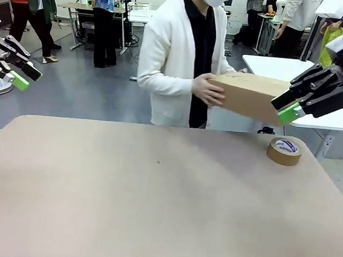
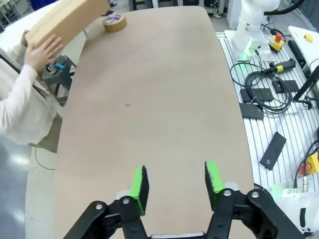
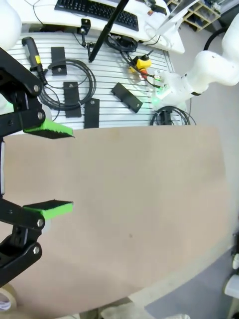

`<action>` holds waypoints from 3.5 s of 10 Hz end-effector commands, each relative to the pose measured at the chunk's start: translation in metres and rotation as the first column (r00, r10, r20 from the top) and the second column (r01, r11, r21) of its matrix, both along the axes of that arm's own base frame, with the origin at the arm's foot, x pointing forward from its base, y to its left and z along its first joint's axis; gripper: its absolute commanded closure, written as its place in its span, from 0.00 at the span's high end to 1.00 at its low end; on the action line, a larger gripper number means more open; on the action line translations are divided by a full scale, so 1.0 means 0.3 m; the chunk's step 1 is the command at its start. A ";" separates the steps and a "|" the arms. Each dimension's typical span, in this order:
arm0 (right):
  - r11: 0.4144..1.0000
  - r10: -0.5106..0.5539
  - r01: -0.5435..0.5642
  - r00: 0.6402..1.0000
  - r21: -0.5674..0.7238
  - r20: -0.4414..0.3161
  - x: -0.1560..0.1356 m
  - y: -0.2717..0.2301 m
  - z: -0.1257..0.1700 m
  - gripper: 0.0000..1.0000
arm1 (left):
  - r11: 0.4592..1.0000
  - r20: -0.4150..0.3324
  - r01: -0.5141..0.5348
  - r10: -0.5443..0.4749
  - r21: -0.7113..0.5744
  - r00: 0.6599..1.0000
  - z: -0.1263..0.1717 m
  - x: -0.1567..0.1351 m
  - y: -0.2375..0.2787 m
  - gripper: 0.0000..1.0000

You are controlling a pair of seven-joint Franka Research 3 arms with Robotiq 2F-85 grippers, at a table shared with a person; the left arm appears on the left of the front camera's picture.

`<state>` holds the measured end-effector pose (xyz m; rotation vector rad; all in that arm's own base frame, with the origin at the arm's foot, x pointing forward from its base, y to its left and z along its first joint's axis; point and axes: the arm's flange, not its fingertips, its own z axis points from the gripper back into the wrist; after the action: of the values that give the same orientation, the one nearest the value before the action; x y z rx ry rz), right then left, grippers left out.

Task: Wrap the clocks to prevent damage.
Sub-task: After the human seals the box with tape, release both hands from the side flaps of the Package Box.

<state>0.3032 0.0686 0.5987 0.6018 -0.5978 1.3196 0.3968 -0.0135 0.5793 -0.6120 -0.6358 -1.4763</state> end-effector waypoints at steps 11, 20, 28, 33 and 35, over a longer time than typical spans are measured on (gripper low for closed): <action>1.000 -0.009 0.008 1.000 -0.023 -0.025 0.005 -0.004 -0.015 1.00 | 0.997 0.013 -0.003 0.002 0.081 1.000 0.000 -0.006 0.016 1.00; 0.852 -0.138 -0.002 0.964 0.524 0.229 -0.019 -0.436 -0.162 1.00 | 0.827 -0.013 -0.173 0.197 -0.534 0.980 -0.133 -0.079 0.397 1.00; 0.869 -0.150 0.044 0.973 0.493 0.177 -0.020 -0.449 -0.162 1.00 | 0.840 -0.011 -0.203 0.229 -0.504 0.973 -0.115 -0.080 0.408 1.00; 0.869 -0.150 0.044 0.973 0.493 0.177 -0.020 -0.449 -0.162 1.00 | 0.840 -0.011 -0.203 0.229 -0.504 0.973 -0.115 -0.080 0.408 1.00; 0.869 -0.150 0.044 0.973 0.493 0.177 -0.020 -0.449 -0.162 1.00 | 0.840 -0.011 -0.203 0.229 -0.504 0.973 -0.115 -0.080 0.408 1.00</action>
<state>0.2976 -0.0671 0.5491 0.8253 -1.1265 1.1395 0.3740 0.1071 0.5441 -0.8656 -1.1056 -1.1136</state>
